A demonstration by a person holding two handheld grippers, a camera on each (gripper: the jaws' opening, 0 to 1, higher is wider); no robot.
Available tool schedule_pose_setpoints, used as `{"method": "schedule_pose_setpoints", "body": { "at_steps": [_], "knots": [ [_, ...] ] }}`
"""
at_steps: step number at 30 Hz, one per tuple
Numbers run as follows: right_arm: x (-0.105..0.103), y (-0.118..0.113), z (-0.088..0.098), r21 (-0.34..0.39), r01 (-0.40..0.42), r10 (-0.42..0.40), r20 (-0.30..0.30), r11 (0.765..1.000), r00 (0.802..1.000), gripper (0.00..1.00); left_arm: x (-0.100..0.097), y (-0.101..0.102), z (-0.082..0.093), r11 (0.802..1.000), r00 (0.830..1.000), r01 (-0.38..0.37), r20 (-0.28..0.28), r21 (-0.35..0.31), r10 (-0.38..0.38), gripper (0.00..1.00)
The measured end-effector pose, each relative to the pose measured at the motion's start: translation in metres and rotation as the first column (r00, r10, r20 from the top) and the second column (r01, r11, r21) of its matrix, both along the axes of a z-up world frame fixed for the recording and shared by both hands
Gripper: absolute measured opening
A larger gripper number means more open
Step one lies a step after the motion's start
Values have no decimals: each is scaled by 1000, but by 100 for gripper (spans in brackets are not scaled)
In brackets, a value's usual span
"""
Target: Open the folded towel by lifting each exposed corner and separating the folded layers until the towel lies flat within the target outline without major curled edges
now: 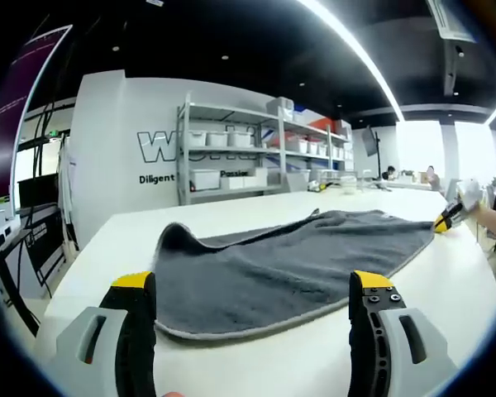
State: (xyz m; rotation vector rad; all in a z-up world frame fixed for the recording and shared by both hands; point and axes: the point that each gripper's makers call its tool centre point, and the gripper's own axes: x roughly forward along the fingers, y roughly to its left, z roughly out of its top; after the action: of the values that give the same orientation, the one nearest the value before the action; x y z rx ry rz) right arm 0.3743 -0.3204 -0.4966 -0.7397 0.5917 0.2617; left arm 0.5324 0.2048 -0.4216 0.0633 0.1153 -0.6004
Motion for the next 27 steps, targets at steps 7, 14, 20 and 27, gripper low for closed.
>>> {"method": "schedule_pose_setpoints", "body": {
  "at_steps": [7,14,20,27],
  "knots": [
    [4,-38,0,-14,76,-75,35,997,997,0,0,0,-3,1000,1000,-3,-7,5,3,96],
    [4,-72,0,-41,132,-130,63,990,990,0,0,0,-6,1000,1000,-3,-14,15,4,95],
    [5,-96,1,-60,176,-172,78,982,982,0,0,1,-8,1000,1000,-5,-19,16,5,95],
    [10,-133,4,-111,229,-222,77,967,972,0,0,1,-8,1000,1000,-7,-20,18,7,95]
  ]
}}
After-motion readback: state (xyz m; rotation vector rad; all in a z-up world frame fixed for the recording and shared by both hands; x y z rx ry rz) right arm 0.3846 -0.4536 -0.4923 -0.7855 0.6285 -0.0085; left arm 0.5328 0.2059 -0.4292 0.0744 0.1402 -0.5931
